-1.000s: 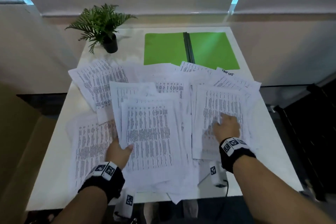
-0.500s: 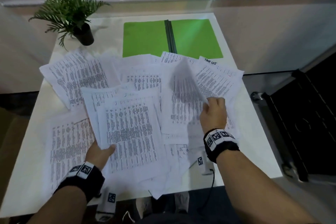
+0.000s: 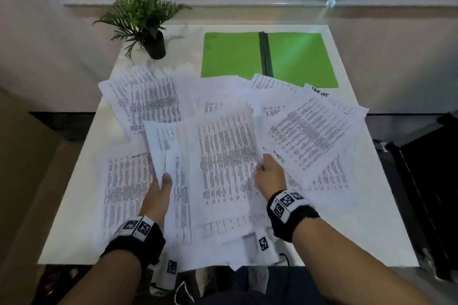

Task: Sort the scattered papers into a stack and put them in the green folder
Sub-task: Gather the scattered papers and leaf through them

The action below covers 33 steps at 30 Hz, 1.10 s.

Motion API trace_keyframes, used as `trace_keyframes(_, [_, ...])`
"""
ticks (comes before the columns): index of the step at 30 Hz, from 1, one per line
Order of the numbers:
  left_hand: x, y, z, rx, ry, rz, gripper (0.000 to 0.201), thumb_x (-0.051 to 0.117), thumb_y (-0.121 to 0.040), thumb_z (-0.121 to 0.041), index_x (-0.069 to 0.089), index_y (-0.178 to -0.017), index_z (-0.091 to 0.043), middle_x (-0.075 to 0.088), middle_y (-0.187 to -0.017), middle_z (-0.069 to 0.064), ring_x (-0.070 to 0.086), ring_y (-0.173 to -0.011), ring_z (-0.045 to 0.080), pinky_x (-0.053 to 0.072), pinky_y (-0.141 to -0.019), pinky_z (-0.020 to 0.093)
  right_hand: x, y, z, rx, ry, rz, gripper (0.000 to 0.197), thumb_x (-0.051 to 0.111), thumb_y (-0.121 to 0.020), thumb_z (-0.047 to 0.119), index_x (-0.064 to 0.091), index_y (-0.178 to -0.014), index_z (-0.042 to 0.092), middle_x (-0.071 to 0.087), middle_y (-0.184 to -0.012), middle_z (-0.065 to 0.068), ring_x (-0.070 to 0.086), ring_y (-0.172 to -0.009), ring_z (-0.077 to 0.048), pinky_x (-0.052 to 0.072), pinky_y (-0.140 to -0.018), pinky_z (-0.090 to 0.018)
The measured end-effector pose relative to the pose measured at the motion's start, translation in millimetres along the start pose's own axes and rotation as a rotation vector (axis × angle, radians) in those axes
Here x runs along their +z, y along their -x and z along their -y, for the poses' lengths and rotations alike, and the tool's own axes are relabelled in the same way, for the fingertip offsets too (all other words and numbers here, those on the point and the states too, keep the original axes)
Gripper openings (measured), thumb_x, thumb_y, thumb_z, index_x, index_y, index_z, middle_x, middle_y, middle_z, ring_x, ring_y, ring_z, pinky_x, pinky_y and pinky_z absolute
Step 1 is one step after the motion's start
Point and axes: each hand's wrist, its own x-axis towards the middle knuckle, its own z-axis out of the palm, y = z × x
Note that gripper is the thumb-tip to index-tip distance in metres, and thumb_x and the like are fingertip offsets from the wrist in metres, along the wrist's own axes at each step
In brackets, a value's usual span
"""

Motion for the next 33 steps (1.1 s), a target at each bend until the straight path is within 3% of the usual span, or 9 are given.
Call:
trace_keyframes(4, [0.3,3.1,1.1,0.142,-0.129,-0.046,0.053,0.07,-0.085,-0.033,0.051,-0.133,-0.022,0.063,-0.126,0.001,0.06,-0.113,0.026,0.047,-0.098,0.039,30.8,17.3,-8.2,0.04,0.059,0.088,0.026,0.041,-0.092,0.003,0.053,-0.114,0.008,0.058,-0.105,-0.011,0.059,-0.101,-0.03,0.052,-0.085,-0.039])
trace_keyframes(7, [-6.4,14.7,-12.4,0.219,-0.058,-0.056,0.049,0.063,-0.089,-0.008,0.05,-0.135,-0.019,0.061,-0.118,-0.001,0.057,-0.107,0.021,0.044,-0.094,0.034,23.3,13.1,-5.3,-0.006,0.154,0.015,0.065,0.057,-0.084,0.007,0.033,-0.143,0.018,0.037,-0.14,-0.01,0.037,-0.129,-0.029,0.039,-0.106,-0.043])
trace_keyframes(11, [-28.0,38.3,-46.1,0.35,0.152,-0.068,0.038,0.058,-0.092,-0.003,0.055,-0.128,-0.013,0.067,-0.11,0.005,0.063,-0.099,0.022,0.047,-0.098,0.041,-13.1,0.0,24.2,0.163,-0.461,0.221,0.102,0.066,-0.078,-0.005,0.003,-0.152,0.029,0.016,-0.156,-0.006,0.03,-0.137,-0.029,0.048,-0.096,-0.049])
trace_keyframes(13, [-38.9,50.2,-64.1,0.396,0.192,-0.046,0.026,0.058,-0.092,-0.001,0.059,-0.117,0.005,0.07,-0.085,0.019,0.061,-0.071,0.028,0.052,-0.091,0.045,-26.5,-4.4,42.8,0.089,-0.611,0.221,0.091,0.06,-0.077,-0.013,0.017,-0.148,0.023,0.038,-0.142,-0.016,0.046,-0.124,-0.036,0.051,-0.087,-0.043])
trace_keyframes(15, [-49.1,53.2,-78.8,0.443,0.253,-0.039,0.011,0.058,-0.089,0.007,0.062,-0.097,0.014,0.065,-0.059,0.013,0.052,-0.056,0.03,0.056,-0.068,0.028,-35.7,-5.1,63.1,-0.04,-0.737,0.13,0.072,0.052,-0.067,-0.022,0.036,-0.134,0.003,0.056,-0.118,-0.02,0.058,-0.104,-0.035,0.05,-0.076,-0.039])
trace_keyframes(17, [-58.0,48.6,-90.6,0.458,0.396,-0.014,0.021,0.057,-0.077,0.022,0.063,-0.088,0.005,0.071,-0.062,-0.004,0.061,-0.07,0.023,0.053,-0.066,0.022,-44.3,1.3,82.6,-0.156,-0.85,0.086,0.065,0.052,-0.064,-0.025,0.047,-0.124,-0.001,0.063,-0.108,-0.022,0.064,-0.098,-0.032,0.053,-0.074,-0.038])
trace_keyframes(22, [-65.9,43.5,-98.0,0.547,0.616,0.081,0.048,0.048,-0.047,0.014,0.07,-0.079,-0.014,0.074,-0.082,-0.003,0.066,-0.088,0.02,0.054,-0.073,0.037,-59.7,34.1,109.3,-0.384,-0.856,0.152,0.053,0.056,-0.058,-0.018,0.061,-0.101,0.014,0.071,-0.081,0.002,0.068,-0.082,-0.013,0.055,-0.063,-0.027])
trace_keyframes(27, [-63.7,34.2,-74.1,0.454,0.644,0.066,0.043,0.052,-0.041,0.012,0.069,-0.073,-0.012,0.072,-0.066,-0.006,0.065,-0.073,0.018,0.051,-0.062,0.029,-48.2,41.9,102.2,-0.361,-0.774,0.241,0.059,0.052,-0.049,-0.011,0.062,-0.106,-0.004,0.069,-0.099,-0.024,0.065,-0.096,-0.037,0.056,-0.073,-0.04])
trace_keyframes(33, [-79.8,3.2,-38.0,0.384,0.551,0.005,0.043,0.064,-0.061,0.023,0.071,-0.087,-0.011,0.074,-0.071,-0.008,0.069,-0.069,0.007,0.058,-0.063,0.025,-39.3,46.9,107.0,-0.337,-0.768,0.269,0.067,0.051,-0.046,-0.012,0.057,-0.107,0.014,0.068,-0.102,-0.012,0.065,-0.094,-0.021,0.052,-0.077,-0.038])
